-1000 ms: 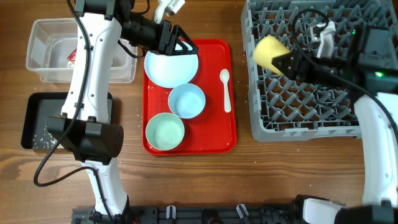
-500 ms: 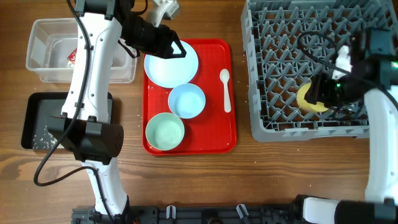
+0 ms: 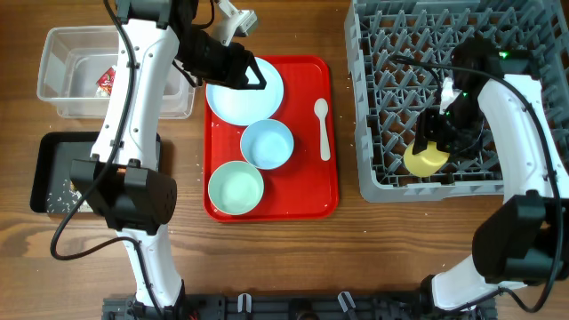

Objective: Sort waste into correct bins and load items into the dishwasher rack
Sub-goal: 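Lower the yellow cup into the rack and open the right gripper, then reach the right gripper to the blue bowl and grasp its rim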

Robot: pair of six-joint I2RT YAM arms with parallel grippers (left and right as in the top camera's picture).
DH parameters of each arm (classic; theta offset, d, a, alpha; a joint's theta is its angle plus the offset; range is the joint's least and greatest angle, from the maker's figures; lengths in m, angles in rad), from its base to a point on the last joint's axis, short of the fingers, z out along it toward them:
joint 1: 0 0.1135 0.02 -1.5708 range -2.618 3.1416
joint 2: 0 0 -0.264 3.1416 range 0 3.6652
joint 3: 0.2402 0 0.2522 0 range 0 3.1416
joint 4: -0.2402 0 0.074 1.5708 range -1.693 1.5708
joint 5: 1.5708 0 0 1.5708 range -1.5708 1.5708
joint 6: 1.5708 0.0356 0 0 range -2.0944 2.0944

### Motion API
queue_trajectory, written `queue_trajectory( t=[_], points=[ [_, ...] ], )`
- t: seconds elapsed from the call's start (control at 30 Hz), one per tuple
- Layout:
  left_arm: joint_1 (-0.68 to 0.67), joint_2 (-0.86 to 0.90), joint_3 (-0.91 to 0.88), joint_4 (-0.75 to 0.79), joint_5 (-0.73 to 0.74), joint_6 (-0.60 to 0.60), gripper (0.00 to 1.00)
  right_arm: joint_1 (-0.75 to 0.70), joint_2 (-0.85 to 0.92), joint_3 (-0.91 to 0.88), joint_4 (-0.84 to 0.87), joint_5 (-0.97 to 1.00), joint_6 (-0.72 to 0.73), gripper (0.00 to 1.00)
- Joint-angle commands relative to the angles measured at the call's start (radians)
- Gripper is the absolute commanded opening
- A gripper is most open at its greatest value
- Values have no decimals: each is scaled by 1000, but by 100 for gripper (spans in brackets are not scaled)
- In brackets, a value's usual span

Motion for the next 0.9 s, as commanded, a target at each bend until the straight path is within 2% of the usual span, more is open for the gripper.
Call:
queue_trajectory(
  t=[0.0, 0.03, 0.1, 0.27, 0.43, 0.57, 0.67, 0.87],
  points=[
    [2, 14, -8, 3, -2, 5, 49, 2, 25, -13, 7, 19, 21, 79],
    [2, 14, -8, 3, -2, 5, 49, 2, 25, -13, 11, 19, 21, 87],
    [1, 14, -8, 3, -2, 5, 50, 2, 25, -12, 18, 19, 21, 91],
    [-11, 14, -8, 4, -2, 5, 50, 2, 23, 32, 19, 19, 20, 92],
    [-19, 14, -8, 9, -66, -6, 47, 32, 8, 216, -26, 3, 5, 91],
    [-19, 14, -8, 43, -117, -108, 45, 111, 0, 347, -25, -12, -9, 91],
    [-19, 14, -8, 66, -157, -180, 43, 177, 0, 363, 17, -77, -12, 91],
    [-28, 14, -8, 91, -447, -431, 43, 331, 10, 360, 159, -230, -5, 89]
  ],
)
